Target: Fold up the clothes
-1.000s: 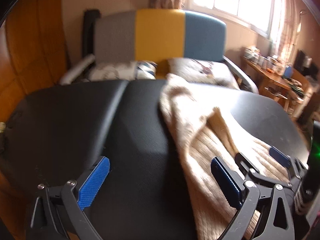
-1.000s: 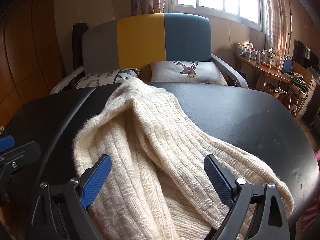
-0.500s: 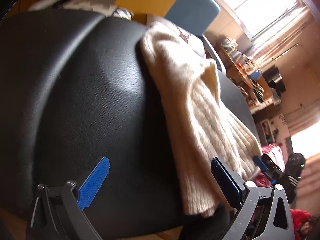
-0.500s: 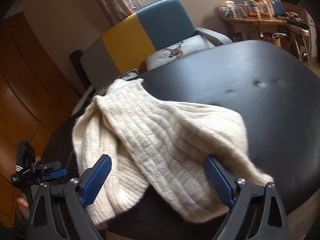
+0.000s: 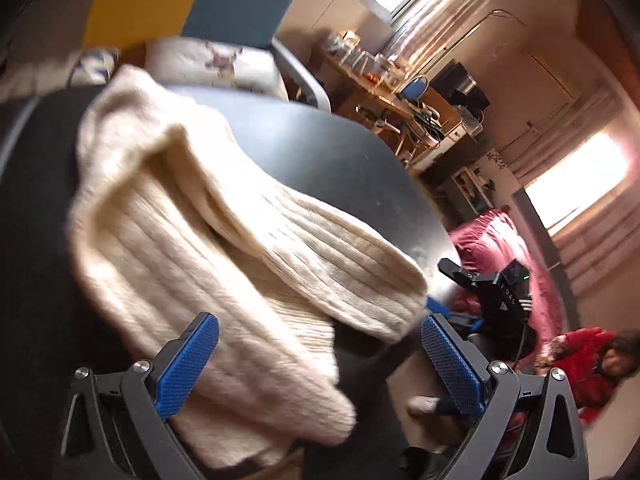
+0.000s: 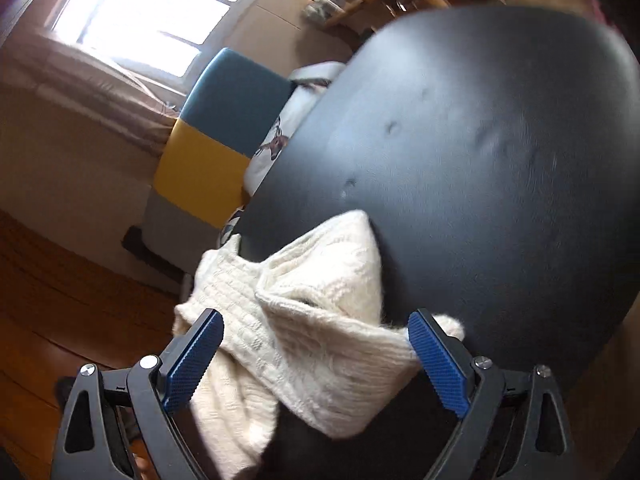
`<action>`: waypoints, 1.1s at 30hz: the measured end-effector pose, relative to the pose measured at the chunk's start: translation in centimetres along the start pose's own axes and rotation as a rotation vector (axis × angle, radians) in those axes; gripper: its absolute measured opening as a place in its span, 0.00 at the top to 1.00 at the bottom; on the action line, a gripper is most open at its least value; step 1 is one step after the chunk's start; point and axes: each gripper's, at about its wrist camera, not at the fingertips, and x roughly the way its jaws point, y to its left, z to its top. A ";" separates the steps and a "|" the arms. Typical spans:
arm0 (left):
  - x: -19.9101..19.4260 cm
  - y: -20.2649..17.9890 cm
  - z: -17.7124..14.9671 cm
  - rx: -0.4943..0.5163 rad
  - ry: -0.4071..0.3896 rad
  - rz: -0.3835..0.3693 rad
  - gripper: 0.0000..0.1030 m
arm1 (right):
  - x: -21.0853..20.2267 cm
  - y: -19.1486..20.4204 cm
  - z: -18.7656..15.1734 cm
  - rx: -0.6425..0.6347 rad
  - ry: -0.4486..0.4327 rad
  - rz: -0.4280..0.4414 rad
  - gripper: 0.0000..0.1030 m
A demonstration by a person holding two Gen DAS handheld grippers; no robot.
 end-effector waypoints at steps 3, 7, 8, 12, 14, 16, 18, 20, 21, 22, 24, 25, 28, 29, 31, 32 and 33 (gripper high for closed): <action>-0.4 1.0 0.8 -0.058 -0.023 -0.004 0.01 | 2.7 2.1 -1.6 -0.038 0.180 0.259 0.07; -1.2 1.8 1.9 -0.094 -0.044 0.000 0.01 | 7.4 6.0 -5.2 -0.166 0.423 0.357 0.07; -0.6 1.5 2.1 -0.082 -0.030 0.003 0.01 | 8.4 6.1 -6.0 -0.186 0.453 0.321 0.07; 2.1 0.6 3.1 -0.035 0.025 0.017 0.01 | 11.5 6.4 -8.8 -0.272 0.542 0.184 0.07; 3.4 0.1 3.5 -0.012 0.053 0.024 0.01 | 11.4 6.7 -9.1 -0.312 0.543 0.160 0.07; 4.7 -0.4 4.0 0.012 0.080 0.031 0.01 | 10.7 7.2 -8.8 -0.345 0.529 0.157 0.07; 6.1 -0.9 4.5 0.036 0.108 0.038 0.01 | 10.0 7.4 -8.4 -0.382 0.500 0.114 0.07; 7.4 -1.4 4.9 0.059 0.135 0.045 0.01 | 9.3 7.7 -7.9 -0.419 0.471 0.071 0.07; 8.1 -1.6 5.1 0.070 0.149 0.048 0.01 | 9.0 7.5 -7.6 -0.422 0.458 0.053 0.07; 8.8 -1.7 5.1 0.078 0.165 0.049 0.04 | 8.7 7.1 -7.2 -0.408 0.449 0.040 0.07; 10.1 -2.0 5.2 0.095 0.195 0.052 0.11 | 8.7 5.9 -6.7 -0.372 0.433 0.007 0.07; 10.8 -2.2 5.2 0.103 0.211 0.053 0.11 | 8.8 5.4 -6.5 -0.358 0.428 -0.004 0.07; 12.2 -2.1 5.5 0.111 0.256 0.061 0.23 | 9.3 4.5 -6.3 -0.332 0.418 -0.018 0.07; 12.6 -1.8 5.5 0.103 0.276 0.064 0.35 | 9.4 4.5 -6.2 -0.325 0.412 -0.018 0.07; 13.5 -1.1 5.6 0.083 0.326 0.057 0.53 | 9.7 4.7 -6.0 -0.315 0.401 -0.015 0.07; 13.8 -0.8 5.6 0.074 0.338 0.060 0.56 | 9.9 4.7 -5.9 -0.311 0.397 -0.014 0.07; 13.9 -0.6 5.6 0.063 0.342 0.057 0.57 | 10.0 4.7 -5.8 -0.310 0.393 -0.015 0.07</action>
